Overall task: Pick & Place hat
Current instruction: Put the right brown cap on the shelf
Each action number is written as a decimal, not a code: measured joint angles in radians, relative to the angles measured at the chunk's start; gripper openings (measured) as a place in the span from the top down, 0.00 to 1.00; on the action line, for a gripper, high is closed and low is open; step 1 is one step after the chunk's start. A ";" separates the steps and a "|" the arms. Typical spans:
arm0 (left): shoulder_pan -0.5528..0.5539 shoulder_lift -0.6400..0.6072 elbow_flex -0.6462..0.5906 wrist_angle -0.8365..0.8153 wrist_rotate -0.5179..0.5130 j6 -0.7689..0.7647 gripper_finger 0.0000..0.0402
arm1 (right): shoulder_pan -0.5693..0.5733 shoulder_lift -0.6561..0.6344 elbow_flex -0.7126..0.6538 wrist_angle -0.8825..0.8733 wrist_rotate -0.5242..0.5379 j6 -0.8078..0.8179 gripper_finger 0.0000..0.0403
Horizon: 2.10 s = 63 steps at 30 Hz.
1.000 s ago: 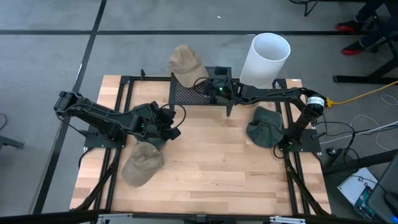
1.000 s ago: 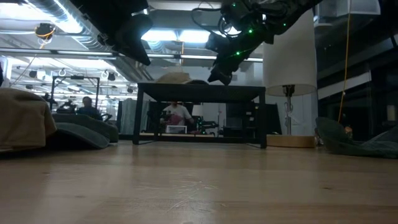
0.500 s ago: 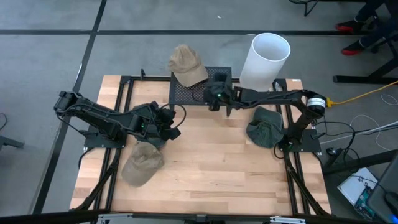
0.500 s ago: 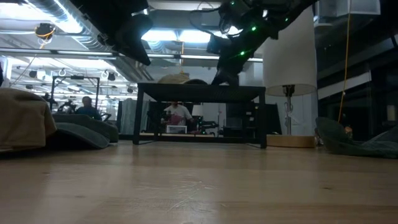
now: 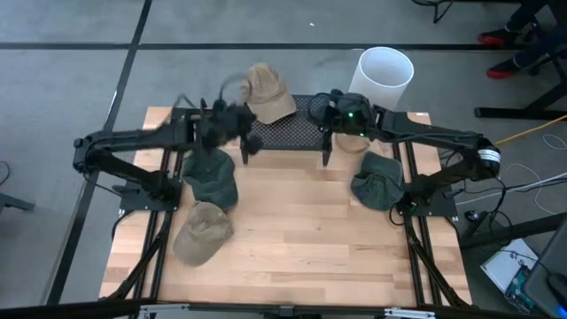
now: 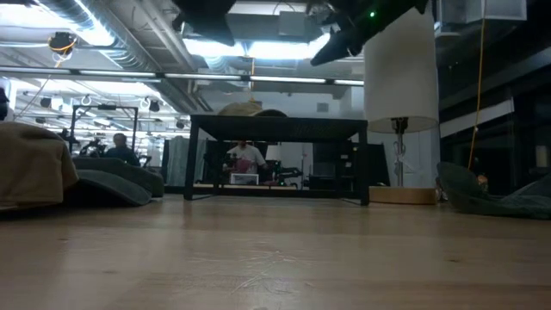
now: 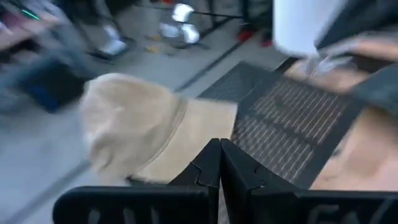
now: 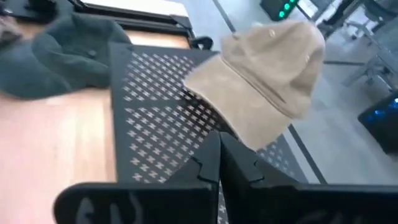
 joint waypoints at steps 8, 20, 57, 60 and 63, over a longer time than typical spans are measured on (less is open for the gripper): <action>0.174 0.018 0.031 0.069 0.725 0.128 0.99 | -0.002 0.007 0.000 -0.045 0.001 -0.085 0.98; 0.149 0.112 0.140 -0.005 -0.103 0.314 0.99 | -0.166 0.011 0.000 -0.019 -0.158 0.001 0.98; 0.611 0.339 0.181 0.082 0.535 0.124 0.44 | -0.168 0.031 0.000 -0.059 -0.358 0.003 0.98; 0.601 0.342 0.181 0.069 0.456 0.151 0.45 | -0.168 0.031 0.000 -0.059 -0.358 0.003 0.98; 0.596 0.342 0.181 0.070 0.449 0.154 0.45 | -0.168 0.031 0.000 -0.062 -0.358 0.004 0.98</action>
